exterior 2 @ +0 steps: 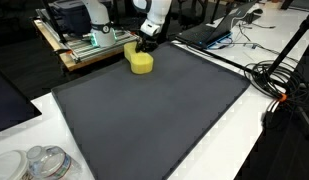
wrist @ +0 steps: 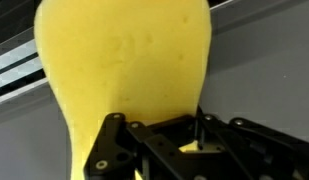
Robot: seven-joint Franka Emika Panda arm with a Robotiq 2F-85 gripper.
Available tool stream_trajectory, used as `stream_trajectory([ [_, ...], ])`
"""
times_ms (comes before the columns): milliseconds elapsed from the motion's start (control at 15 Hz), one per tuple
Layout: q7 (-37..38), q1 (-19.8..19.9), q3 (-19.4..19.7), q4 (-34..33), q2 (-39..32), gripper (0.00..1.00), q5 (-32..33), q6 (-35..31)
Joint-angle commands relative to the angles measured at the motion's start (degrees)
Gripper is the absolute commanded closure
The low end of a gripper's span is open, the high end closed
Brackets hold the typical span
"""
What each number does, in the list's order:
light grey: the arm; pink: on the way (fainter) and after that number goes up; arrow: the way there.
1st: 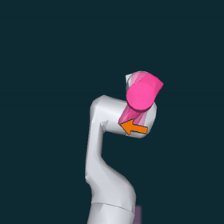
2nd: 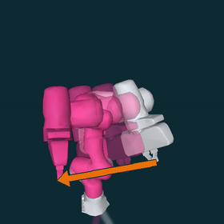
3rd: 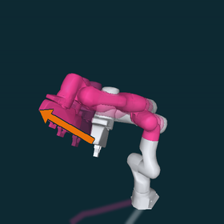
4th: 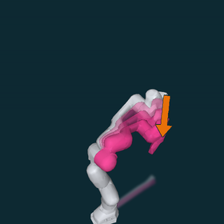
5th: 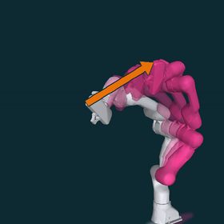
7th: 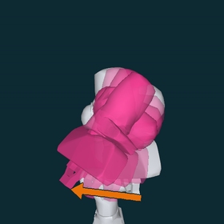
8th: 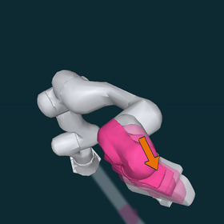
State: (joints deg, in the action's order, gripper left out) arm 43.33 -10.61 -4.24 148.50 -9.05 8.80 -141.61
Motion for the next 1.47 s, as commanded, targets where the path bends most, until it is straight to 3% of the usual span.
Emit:
stream_trajectory([
  [0, 2.0, 0.0, 1.6, 0.6, 4.0, 1.00, 4.4, 3.5],
  [533, 0.1, 1.8, 0.4, -0.1, 9.3, 1.00, 6.9, 10.1],
  [600, 0.2, 1.9, 0.3, -0.2, 9.4, 0.75, 6.6, 10.4],
  [667, -0.5, 2.0, 0.1, 0.0, 9.8, 0.74, 6.2, 10.5],
  [1067, 1.3, 1.3, -1.4, 0.2, 10.5, 0.33, 6.8, 12.2],
  [1333, 3.7, -0.5, -4.8, -0.8, 12.0, 0.04, 6.3, 16.8],
  [1400, 5.2, -0.7, -5.6, -0.9, 12.6, 0.01, 7.0, 16.4],
])
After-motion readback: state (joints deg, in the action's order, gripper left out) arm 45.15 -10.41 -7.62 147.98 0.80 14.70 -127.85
